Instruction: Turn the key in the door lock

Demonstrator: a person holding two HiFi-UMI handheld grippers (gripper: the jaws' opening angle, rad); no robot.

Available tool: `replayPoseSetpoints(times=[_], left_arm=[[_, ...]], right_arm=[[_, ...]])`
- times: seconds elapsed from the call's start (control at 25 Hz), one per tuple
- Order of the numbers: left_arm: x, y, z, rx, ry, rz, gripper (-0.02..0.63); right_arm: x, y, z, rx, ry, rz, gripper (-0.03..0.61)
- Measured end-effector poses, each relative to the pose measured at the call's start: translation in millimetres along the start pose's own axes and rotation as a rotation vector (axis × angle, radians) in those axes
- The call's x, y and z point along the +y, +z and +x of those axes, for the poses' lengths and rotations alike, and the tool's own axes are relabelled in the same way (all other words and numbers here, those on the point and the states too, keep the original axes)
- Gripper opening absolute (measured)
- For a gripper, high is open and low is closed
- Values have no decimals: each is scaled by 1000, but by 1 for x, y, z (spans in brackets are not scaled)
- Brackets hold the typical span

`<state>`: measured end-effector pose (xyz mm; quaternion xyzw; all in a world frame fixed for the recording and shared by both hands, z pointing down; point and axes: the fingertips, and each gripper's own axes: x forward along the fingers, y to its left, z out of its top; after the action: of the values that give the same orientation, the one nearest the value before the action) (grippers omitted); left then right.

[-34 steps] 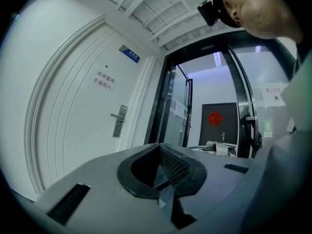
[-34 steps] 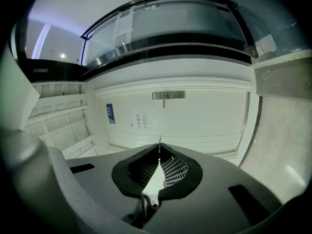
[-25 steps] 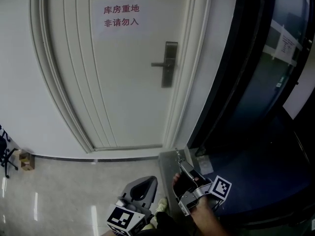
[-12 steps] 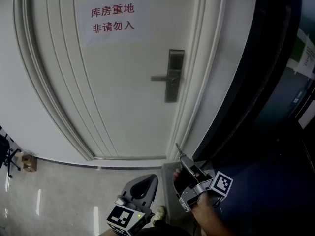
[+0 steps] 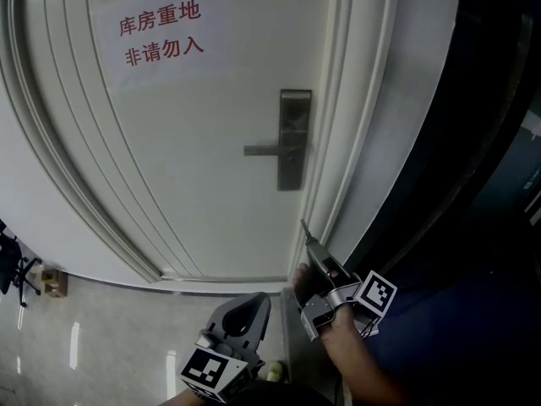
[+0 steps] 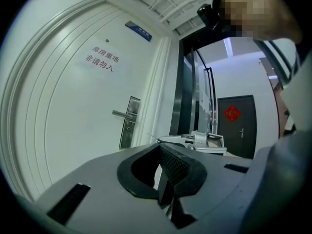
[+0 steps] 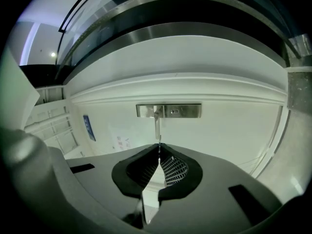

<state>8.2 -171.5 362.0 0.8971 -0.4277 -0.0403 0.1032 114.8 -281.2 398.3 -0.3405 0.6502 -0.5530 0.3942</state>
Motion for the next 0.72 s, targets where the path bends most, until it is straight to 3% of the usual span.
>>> replayPoseSetpoints(times=[0.4,0.72], left_arm=[[41,13,54,-6,-19,21,3],[86,21,79,-7,-19,2,3]], right_arm=[[-21,47,101,-151,-29,30,20],[-33,61,158,-177,-60,3,20]])
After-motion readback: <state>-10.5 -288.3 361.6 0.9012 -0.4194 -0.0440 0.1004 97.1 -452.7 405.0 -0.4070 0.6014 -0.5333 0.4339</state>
